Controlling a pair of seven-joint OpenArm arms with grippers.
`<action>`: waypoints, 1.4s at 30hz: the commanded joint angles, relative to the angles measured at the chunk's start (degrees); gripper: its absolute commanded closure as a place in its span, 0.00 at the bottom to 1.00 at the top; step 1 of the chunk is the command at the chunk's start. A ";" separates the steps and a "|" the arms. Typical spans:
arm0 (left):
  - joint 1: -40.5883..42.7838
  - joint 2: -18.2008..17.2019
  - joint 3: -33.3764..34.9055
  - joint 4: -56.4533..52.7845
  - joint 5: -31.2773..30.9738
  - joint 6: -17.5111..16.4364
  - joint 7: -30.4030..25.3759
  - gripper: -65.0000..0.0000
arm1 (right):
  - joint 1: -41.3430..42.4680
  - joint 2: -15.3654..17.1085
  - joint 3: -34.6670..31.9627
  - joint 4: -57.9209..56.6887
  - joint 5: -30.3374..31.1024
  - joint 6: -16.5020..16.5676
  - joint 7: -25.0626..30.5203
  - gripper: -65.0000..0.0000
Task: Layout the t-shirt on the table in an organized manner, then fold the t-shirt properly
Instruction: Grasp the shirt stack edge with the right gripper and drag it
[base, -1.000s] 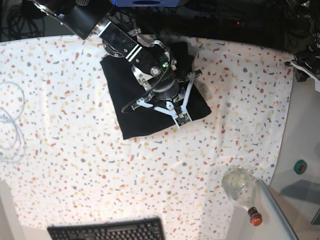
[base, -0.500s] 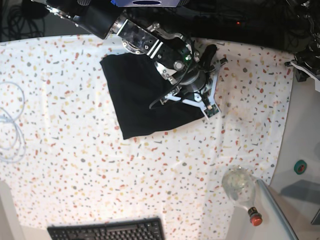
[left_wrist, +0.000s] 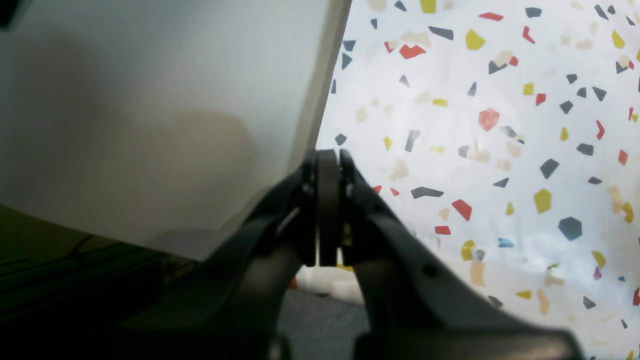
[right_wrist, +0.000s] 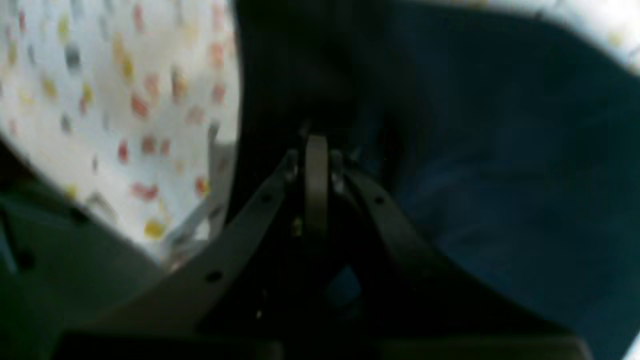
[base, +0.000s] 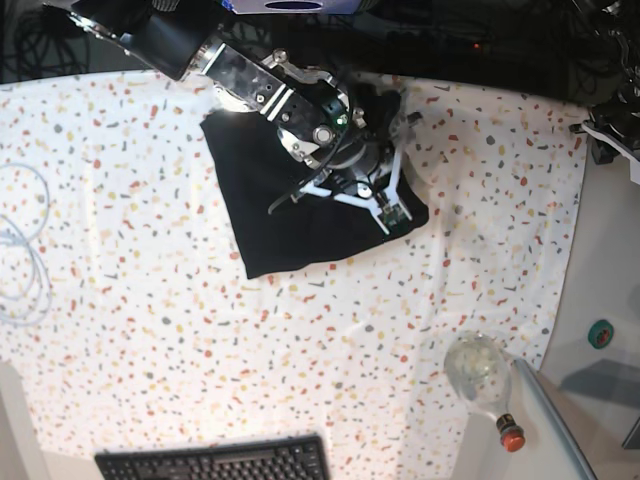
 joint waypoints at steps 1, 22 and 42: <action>-0.17 -1.36 -0.29 1.14 -0.51 0.16 -1.17 1.00 | 1.01 -1.32 0.15 0.24 -0.24 0.29 1.93 1.00; -0.26 -1.27 -0.20 1.14 -0.51 0.16 -1.17 1.00 | 1.36 -2.46 -6.44 2.88 -0.42 9.43 2.55 1.00; -1.31 -1.18 2.79 0.96 -0.42 0.16 -1.09 1.00 | -12.97 12.22 1.65 20.90 -0.24 -2.17 -4.04 1.00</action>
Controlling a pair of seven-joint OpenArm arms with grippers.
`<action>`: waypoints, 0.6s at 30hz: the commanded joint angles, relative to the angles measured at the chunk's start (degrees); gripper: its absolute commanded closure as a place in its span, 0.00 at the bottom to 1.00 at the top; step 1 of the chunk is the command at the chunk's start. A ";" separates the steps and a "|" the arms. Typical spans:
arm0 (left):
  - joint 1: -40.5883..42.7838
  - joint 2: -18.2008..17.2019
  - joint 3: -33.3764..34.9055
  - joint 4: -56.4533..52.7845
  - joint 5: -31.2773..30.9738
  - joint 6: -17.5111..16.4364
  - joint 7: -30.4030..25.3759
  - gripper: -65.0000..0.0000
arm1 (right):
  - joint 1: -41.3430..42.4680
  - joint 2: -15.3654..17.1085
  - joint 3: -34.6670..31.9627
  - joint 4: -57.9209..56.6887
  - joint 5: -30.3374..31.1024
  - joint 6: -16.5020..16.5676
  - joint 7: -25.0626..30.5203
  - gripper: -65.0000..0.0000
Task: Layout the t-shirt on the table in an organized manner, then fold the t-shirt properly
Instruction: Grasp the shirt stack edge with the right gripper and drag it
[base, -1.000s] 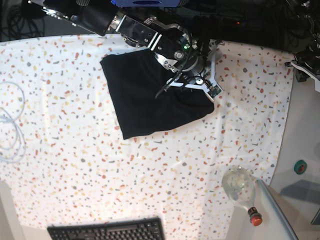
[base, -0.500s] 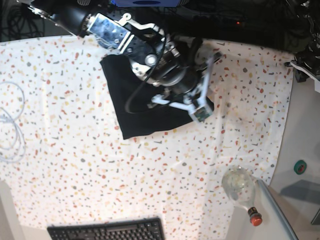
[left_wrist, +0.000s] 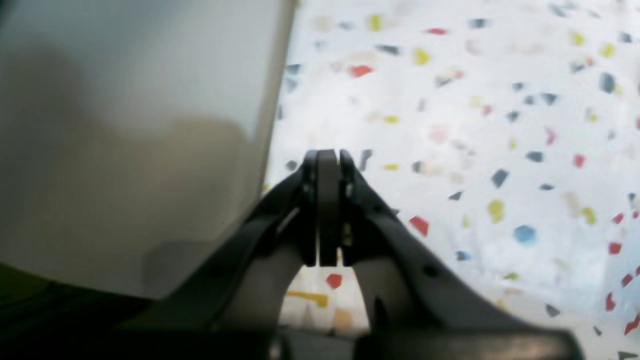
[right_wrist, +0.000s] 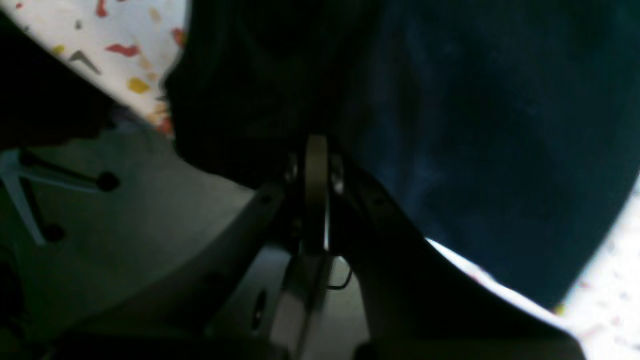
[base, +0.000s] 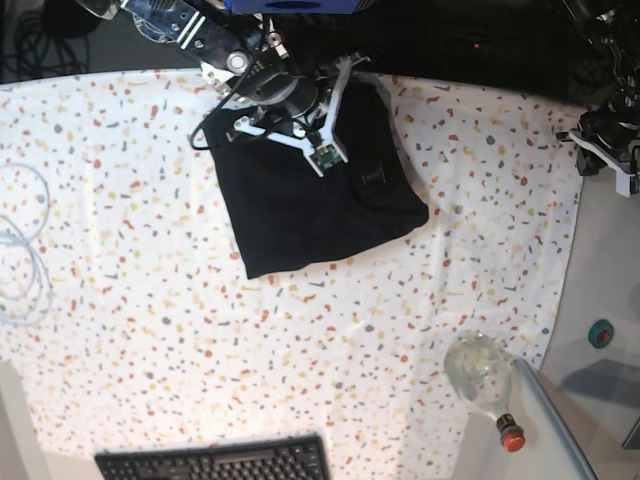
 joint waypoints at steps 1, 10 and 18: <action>-0.02 -1.49 -0.60 0.81 -0.27 0.34 -1.09 1.00 | 0.82 -1.51 -0.45 -1.06 -0.13 0.02 1.16 1.00; -0.02 -1.49 -0.60 0.72 -0.27 0.34 -1.09 1.00 | 5.31 -3.45 -6.70 -6.51 -0.05 0.19 1.25 1.00; -0.20 -1.40 -0.60 0.90 -0.27 0.34 -1.09 1.00 | 9.97 -6.09 -8.45 -14.51 6.46 9.77 1.51 1.00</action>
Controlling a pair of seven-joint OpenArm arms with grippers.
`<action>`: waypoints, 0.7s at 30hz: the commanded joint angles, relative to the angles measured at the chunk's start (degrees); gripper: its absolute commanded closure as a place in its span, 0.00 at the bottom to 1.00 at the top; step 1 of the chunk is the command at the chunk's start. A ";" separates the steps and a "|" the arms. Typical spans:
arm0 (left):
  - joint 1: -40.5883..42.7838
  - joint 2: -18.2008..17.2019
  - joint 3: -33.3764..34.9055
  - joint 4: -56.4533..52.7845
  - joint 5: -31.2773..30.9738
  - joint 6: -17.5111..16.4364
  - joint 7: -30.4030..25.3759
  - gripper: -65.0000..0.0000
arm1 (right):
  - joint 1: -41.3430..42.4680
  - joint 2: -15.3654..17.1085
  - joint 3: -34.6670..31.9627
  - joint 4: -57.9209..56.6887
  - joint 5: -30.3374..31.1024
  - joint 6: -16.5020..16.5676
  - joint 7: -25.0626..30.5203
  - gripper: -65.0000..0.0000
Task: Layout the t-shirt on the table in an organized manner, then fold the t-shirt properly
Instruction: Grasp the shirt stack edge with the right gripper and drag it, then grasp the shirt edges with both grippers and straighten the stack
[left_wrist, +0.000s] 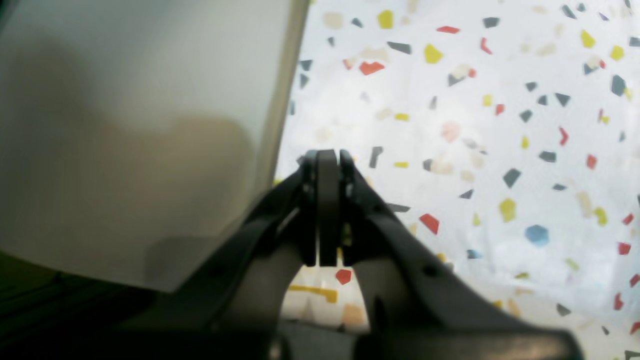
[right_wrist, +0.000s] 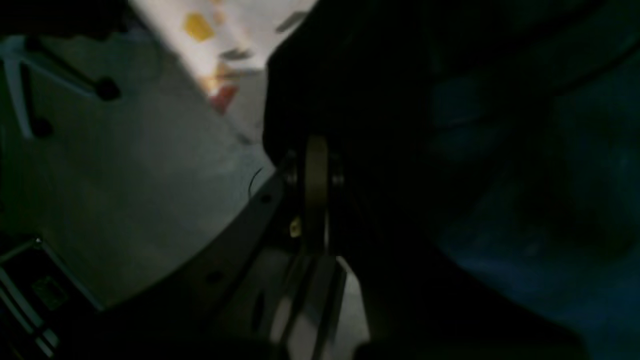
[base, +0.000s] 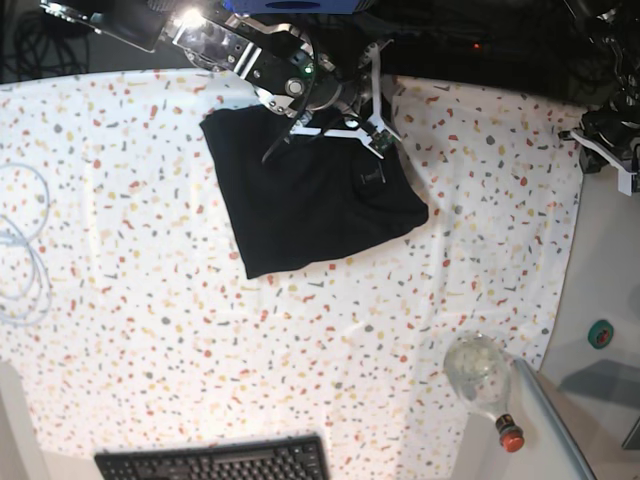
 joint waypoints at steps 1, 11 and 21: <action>-0.09 -1.27 -0.36 1.05 -0.62 0.14 -1.11 1.00 | 0.57 -0.82 -0.06 1.43 0.36 0.57 0.88 1.00; 0.00 -1.09 0.78 1.22 -0.71 0.14 -1.02 1.00 | 1.09 3.14 6.18 19.10 0.36 -0.31 0.53 1.00; 8.09 7.70 11.07 22.06 -20.75 -4.12 9.62 1.00 | -4.00 7.88 23.23 19.10 0.36 -0.66 0.79 1.00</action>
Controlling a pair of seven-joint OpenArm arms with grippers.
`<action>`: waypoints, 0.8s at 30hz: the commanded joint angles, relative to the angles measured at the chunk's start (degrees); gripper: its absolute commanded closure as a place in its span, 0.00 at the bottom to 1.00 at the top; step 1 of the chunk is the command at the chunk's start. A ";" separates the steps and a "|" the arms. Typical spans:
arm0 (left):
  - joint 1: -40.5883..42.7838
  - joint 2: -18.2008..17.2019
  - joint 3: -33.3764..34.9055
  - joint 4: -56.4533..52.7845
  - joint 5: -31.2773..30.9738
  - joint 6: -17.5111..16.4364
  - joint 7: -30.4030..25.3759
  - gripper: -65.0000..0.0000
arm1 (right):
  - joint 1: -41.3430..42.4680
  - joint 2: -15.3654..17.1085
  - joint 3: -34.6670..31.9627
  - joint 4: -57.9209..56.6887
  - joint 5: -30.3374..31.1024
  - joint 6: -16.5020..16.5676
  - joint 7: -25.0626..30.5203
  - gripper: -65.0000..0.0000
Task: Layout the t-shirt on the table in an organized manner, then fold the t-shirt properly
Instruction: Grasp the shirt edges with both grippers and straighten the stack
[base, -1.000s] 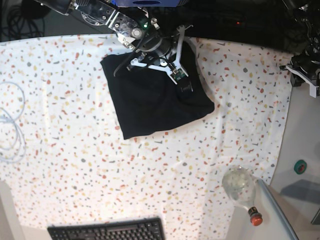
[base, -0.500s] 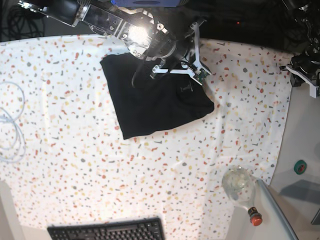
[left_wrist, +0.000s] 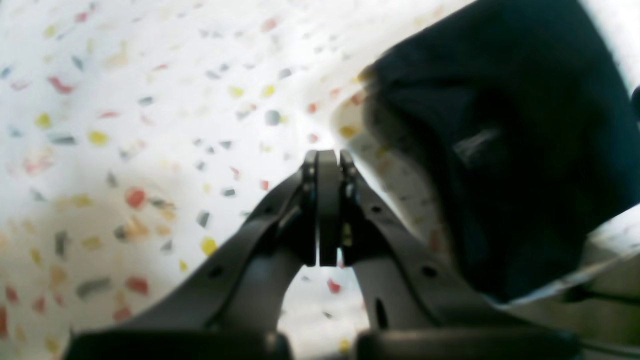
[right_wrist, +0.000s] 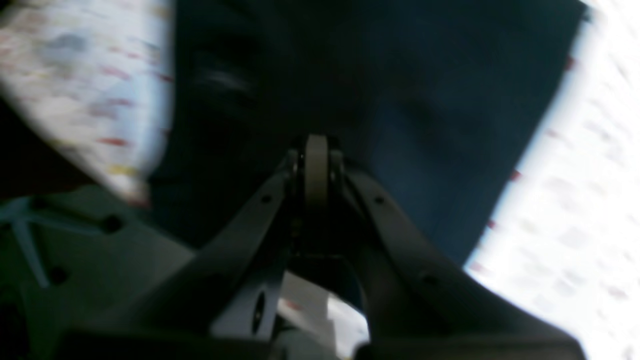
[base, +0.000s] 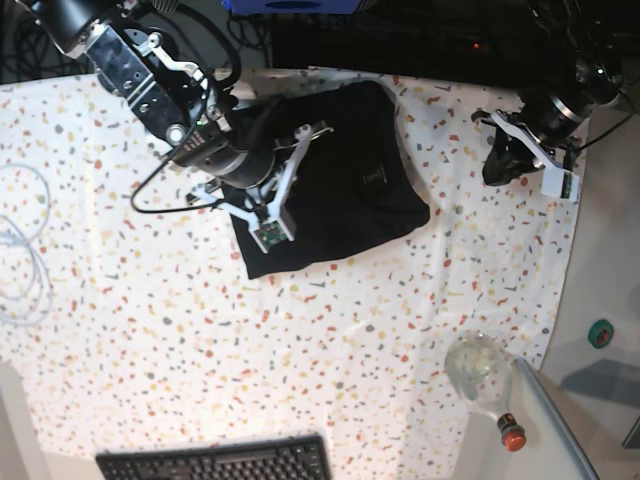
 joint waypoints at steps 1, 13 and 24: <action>-0.28 -1.37 -1.09 0.86 -4.07 0.36 2.25 1.00 | 0.04 -0.13 0.79 1.18 0.32 0.08 1.38 1.00; -3.54 1.00 5.33 -11.10 -15.33 0.36 6.91 0.00 | -2.87 2.24 3.34 0.83 0.32 0.17 1.47 1.00; -8.11 2.67 16.76 -21.47 -15.06 0.36 0.58 0.00 | -2.87 2.24 3.34 0.74 0.32 0.17 1.38 1.00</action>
